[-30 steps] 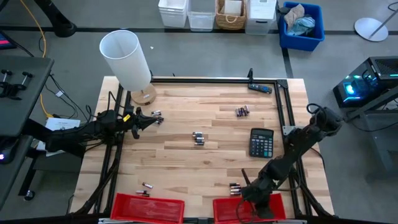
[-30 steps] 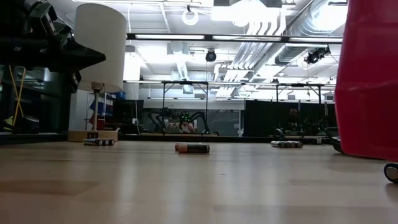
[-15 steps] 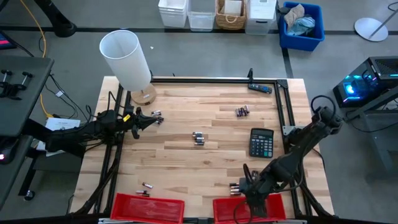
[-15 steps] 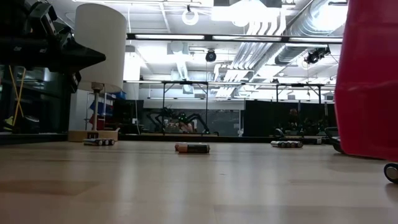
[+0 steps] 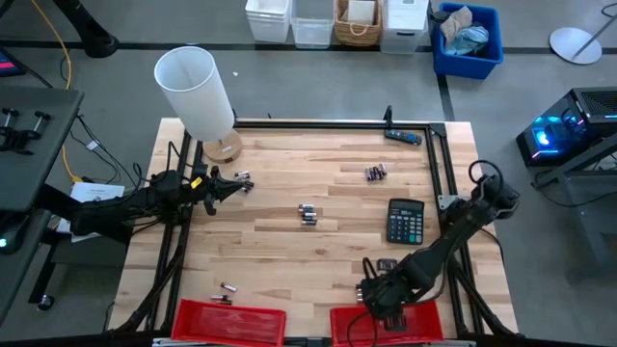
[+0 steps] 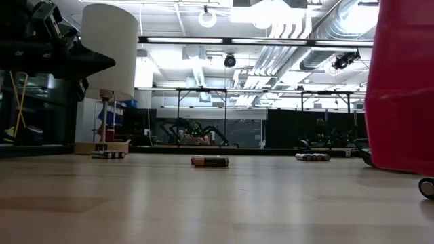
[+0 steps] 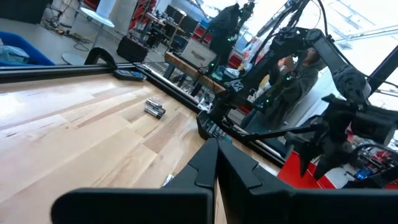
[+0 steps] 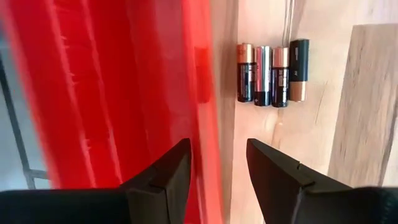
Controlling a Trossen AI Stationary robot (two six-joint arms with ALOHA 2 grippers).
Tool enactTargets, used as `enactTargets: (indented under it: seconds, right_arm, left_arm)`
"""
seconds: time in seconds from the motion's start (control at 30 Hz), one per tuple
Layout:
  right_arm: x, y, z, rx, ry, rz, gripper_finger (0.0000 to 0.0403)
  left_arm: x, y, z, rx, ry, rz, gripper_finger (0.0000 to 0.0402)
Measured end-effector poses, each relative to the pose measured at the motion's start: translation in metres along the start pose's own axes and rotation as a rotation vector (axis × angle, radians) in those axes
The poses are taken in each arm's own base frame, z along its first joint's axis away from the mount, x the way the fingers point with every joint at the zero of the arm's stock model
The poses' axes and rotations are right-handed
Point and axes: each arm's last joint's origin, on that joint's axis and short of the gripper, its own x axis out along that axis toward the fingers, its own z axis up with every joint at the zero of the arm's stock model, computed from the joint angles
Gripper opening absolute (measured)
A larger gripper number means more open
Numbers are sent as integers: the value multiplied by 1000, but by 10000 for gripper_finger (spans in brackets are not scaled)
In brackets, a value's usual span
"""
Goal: Sort batteries
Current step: Adjust the right red bin on the table
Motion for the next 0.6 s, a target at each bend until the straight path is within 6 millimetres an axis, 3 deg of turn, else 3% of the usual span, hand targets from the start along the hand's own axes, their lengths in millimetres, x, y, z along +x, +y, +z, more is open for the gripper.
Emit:
enactTargets:
  seconds: [0.3, 0.6]
  right_arm:
    - [13, -1, 3, -22, 4, -49, 144]
    - [28, -2, 7, -5, 3, -90, 35]
  left_arm:
    - [0, 0, 0, 0, 0, 0, 0]
    - [0, 0, 0, 0, 0, 0, 0]
